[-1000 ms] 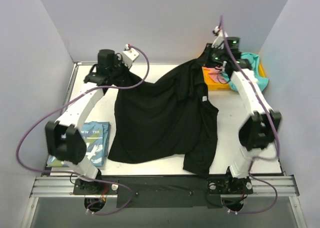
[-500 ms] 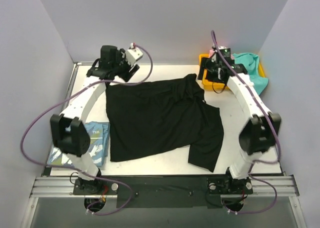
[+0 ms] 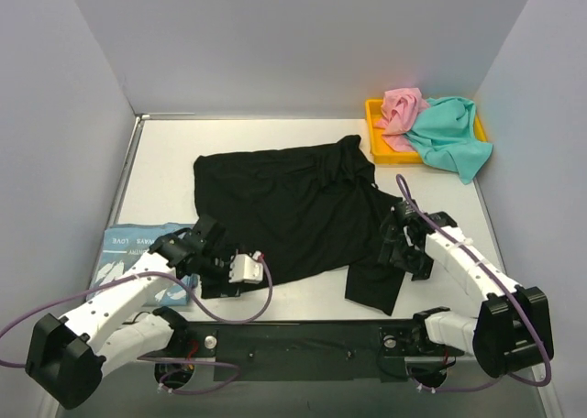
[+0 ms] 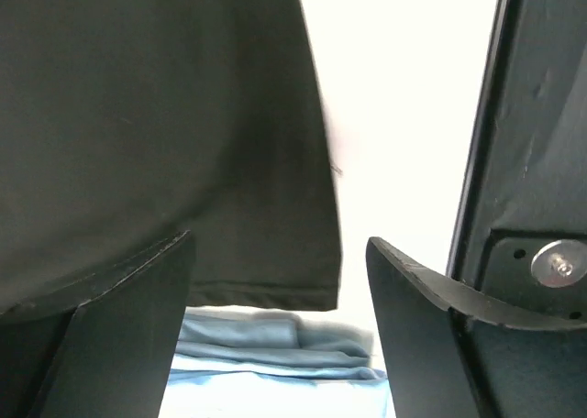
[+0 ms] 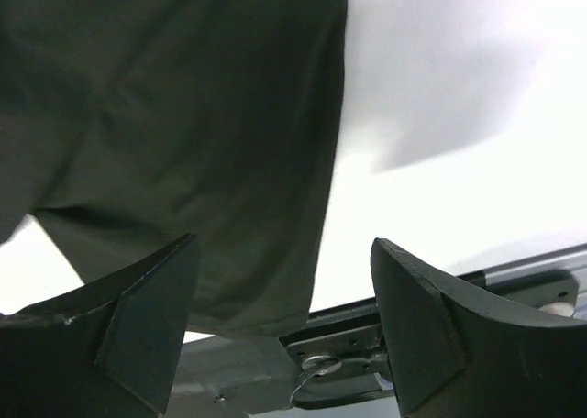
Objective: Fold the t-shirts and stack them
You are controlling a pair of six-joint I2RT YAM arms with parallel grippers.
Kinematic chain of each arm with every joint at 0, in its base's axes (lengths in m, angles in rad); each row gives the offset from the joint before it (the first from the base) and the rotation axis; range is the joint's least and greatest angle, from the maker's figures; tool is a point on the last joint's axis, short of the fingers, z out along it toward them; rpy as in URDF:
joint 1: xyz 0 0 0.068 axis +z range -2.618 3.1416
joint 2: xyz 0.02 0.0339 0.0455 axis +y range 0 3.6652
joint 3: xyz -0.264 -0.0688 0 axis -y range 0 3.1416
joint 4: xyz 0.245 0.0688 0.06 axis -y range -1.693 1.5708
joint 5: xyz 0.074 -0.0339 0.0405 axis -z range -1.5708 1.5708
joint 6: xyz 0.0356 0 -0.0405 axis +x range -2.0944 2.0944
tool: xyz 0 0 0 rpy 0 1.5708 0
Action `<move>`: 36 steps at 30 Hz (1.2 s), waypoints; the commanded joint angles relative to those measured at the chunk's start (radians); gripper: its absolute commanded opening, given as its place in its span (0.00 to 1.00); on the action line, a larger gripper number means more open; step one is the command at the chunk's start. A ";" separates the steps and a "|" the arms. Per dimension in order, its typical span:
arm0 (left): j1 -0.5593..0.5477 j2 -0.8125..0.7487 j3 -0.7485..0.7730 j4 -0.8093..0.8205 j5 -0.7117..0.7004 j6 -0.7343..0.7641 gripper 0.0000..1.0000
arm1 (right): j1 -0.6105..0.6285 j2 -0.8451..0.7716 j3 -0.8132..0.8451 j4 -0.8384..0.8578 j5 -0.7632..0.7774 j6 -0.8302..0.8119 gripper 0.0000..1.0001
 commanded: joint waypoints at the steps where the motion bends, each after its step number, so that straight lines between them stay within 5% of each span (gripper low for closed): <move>1: -0.017 -0.051 -0.111 0.072 -0.156 0.008 0.86 | 0.017 -0.048 -0.107 0.023 -0.021 0.133 0.70; 10: -0.017 -0.012 -0.212 0.103 -0.195 0.103 0.87 | 0.014 -0.008 -0.267 0.204 -0.099 0.205 0.61; 12: -0.017 -0.006 -0.220 0.103 -0.192 0.149 0.87 | 0.014 -0.019 -0.276 0.236 -0.108 0.213 0.51; 15: -0.017 0.047 -0.232 0.141 -0.211 0.147 0.82 | 0.008 -0.011 -0.276 0.269 -0.123 0.211 0.18; 17: -0.016 0.084 -0.217 0.184 -0.240 0.102 0.62 | 0.005 -0.016 -0.267 0.258 -0.131 0.196 0.00; 19: -0.016 0.101 -0.208 0.217 -0.279 0.091 0.33 | 0.002 -0.054 -0.247 0.224 -0.124 0.176 0.00; 20: -0.016 0.104 -0.206 0.224 -0.313 0.094 0.00 | -0.001 -0.069 -0.224 0.195 -0.120 0.161 0.00; 22: -0.013 0.092 -0.199 0.261 -0.377 0.082 0.00 | -0.018 -0.127 -0.166 0.142 -0.123 0.125 0.00; 26: 0.019 0.012 -0.067 0.278 -0.429 0.042 0.00 | -0.044 -0.246 0.065 0.002 -0.114 0.037 0.00; 36: 0.131 0.006 0.596 0.249 -0.534 -0.025 0.00 | -0.058 -0.290 0.934 -0.193 -0.012 -0.178 0.00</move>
